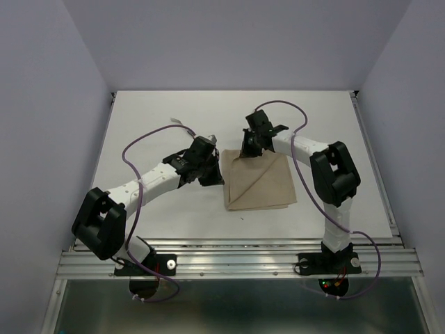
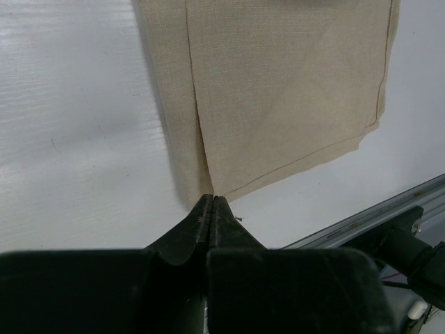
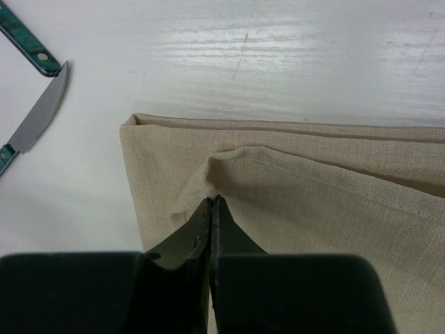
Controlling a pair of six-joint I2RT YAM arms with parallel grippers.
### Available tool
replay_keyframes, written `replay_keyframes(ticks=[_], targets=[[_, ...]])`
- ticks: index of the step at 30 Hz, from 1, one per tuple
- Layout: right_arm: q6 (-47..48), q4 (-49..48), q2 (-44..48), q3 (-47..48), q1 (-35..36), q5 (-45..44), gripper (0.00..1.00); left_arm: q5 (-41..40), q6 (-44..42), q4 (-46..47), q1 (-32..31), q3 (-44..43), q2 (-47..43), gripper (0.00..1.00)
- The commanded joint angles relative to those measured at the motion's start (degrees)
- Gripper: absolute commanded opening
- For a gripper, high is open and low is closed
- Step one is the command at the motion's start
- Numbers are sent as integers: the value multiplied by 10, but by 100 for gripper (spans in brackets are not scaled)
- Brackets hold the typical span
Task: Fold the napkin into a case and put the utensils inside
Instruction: Fold the top corner of the square-folded napkin at the center of the board.
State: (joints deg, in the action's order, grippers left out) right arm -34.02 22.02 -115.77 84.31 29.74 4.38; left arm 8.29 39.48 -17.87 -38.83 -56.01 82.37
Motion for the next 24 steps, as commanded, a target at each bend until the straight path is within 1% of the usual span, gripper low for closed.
replay_keyframes(ticks=[1,18,19,20,21,22,24], targets=[[14,-8,-9,36,8,6,1,-5,-3,-2,2,4,-15,7],[34,10,-27,55,19,12,1,0,-2,5,2,10,-10,7],[35,11,-27,57,19,12,2,1,-1,6,2,11,-10,7],[36,12,-30,57,19,12,5,2,-1,6,2,11,-8,7],[37,13,-30,58,19,12,12,3,-1,8,2,12,-8,7],[36,12,-28,57,19,12,25,3,-1,9,2,12,-7,7],[35,12,-22,55,19,3,40,8,-1,13,2,13,-5,7]])
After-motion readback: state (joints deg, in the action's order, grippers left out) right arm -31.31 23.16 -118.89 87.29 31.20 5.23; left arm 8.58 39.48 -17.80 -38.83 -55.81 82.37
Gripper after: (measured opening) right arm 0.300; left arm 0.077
